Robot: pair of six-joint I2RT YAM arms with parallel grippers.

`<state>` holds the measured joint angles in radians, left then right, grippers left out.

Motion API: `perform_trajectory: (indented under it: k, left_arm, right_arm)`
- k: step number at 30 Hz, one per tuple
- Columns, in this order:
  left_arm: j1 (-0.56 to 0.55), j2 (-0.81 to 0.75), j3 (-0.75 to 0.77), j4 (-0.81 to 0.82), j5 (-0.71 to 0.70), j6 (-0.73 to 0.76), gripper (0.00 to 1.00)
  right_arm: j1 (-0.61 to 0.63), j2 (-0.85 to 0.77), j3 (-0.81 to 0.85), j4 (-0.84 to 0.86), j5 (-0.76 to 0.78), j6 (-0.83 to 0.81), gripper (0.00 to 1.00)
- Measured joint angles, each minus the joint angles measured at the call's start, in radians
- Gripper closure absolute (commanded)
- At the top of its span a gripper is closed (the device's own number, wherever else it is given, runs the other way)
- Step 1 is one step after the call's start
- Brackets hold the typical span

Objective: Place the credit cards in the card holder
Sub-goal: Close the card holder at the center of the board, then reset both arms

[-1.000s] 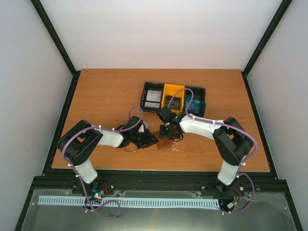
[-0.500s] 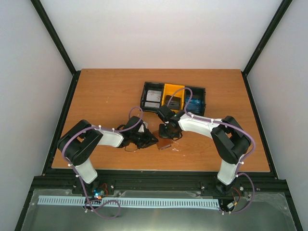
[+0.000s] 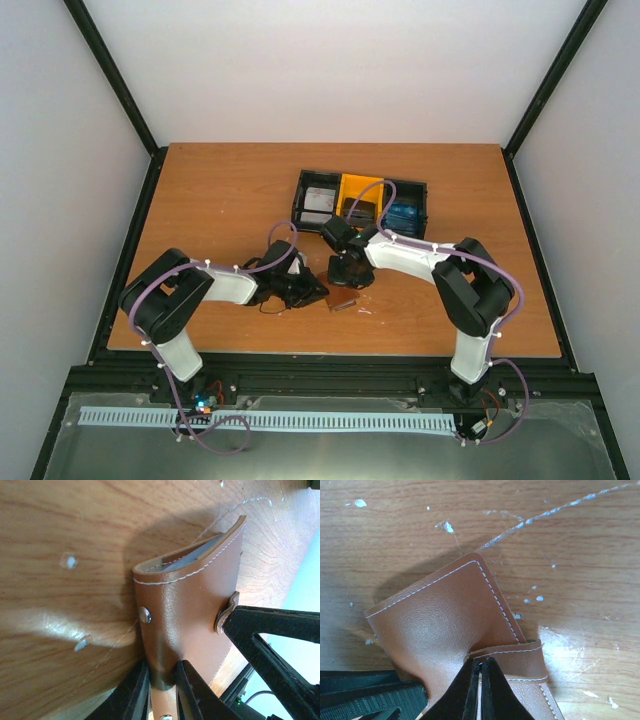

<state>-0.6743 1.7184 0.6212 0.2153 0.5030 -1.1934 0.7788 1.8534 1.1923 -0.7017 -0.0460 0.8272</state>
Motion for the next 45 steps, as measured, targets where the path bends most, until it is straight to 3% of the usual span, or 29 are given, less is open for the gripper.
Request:
perform_trajectory:
  k: [23,28,33,41,45]
  left_arm:
    - [0.006,-0.015,0.01,-0.023,-0.007,0.012,0.81]
    - [0.009,-0.077,0.031,-0.131,-0.097,0.061,0.7]
    - [0.017,-0.213,0.047,-0.321,-0.24,0.139,0.56]
    - [0.023,-0.609,0.11,-0.476,-0.448,0.327,0.26]
    - [0.024,-0.824,0.113,-0.513,-0.536,0.449,0.1]
  right_arm:
    - [0.044,0.002,0.032,-0.033,0.089,0.079,0.97]
    - [0.028,-0.081,-0.024,0.008,0.09,0.053,0.86]
    - [-0.051,-0.332,-0.053,0.011,0.119,0.007,0.72]
    - [-0.124,-0.777,-0.122,-0.064,0.296,-0.124,0.53]
    - [-0.128,-0.947,-0.135,-0.133,0.397,-0.19,0.38]
